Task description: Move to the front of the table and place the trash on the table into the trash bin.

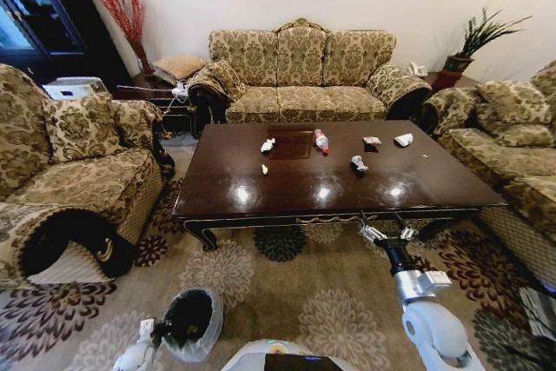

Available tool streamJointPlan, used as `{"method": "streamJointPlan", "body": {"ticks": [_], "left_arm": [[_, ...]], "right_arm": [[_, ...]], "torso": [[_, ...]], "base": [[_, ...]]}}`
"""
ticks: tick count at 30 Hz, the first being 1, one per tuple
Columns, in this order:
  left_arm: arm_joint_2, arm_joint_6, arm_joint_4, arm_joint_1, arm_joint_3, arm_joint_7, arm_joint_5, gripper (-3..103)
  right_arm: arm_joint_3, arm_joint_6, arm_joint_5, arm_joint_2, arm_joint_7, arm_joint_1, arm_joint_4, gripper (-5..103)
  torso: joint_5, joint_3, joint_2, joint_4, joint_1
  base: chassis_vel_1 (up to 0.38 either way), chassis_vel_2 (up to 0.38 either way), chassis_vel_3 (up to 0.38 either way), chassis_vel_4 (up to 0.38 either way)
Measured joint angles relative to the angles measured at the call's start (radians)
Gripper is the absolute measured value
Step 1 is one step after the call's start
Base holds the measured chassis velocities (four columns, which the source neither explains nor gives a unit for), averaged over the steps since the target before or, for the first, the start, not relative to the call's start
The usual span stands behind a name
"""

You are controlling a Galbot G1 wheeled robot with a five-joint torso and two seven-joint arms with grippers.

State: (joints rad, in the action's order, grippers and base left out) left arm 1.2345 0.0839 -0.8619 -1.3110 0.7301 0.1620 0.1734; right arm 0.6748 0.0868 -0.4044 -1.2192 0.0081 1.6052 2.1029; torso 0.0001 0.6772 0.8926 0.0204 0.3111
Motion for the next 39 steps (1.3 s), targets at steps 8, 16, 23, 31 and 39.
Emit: {"method": "streamJointPlan", "body": {"ticks": [8, 16, 23, 31, 39], "left_arm": [[0.000, 0.001, 0.000, 0.000, 0.000, 0.000, 0.000, 3], [0.000, 0.001, 0.000, 0.000, -0.001, 0.000, 0.000, 3], [0.000, 0.001, 0.000, 0.000, -0.001, 0.000, 0.000, 3], [0.001, 0.001, 0.001, 0.000, -0.001, 0.000, 0.000, 3], [0.000, 0.001, 0.001, 0.000, -0.001, 0.000, 0.000, 3]], "right_arm": [[0.000, 0.000, 0.000, 0.000, 0.000, 0.000, 0.000, 100], [0.000, 0.000, 0.000, 0.000, 0.000, 0.000, 0.000, 100], [0.000, 0.000, 0.000, 0.000, 0.000, 0.000, 0.000, 100], [0.000, 0.000, 0.000, 0.000, 0.000, 0.000, 0.000, 100], [0.000, 0.000, 0.000, 0.000, 0.000, 0.000, 0.000, 100]], "torso": [[0.0000, 0.000, 0.000, 0.0000, 0.000], [0.0000, 0.000, 0.000, 0.0000, 0.000], [0.0000, 0.000, 0.000, -0.0001, 0.000], [0.0000, 0.000, 0.000, -0.0001, 0.000], [-0.0001, 0.000, 0.000, -0.0001, 0.000]], "base": [[0.000, 0.000, 0.000, 0.000], [0.000, 0.000, 0.000, 0.000], [0.000, 0.000, 0.000, 0.000], [0.000, 0.000, 0.000, 0.000], [0.000, 0.000, 0.000, 0.000]]}}
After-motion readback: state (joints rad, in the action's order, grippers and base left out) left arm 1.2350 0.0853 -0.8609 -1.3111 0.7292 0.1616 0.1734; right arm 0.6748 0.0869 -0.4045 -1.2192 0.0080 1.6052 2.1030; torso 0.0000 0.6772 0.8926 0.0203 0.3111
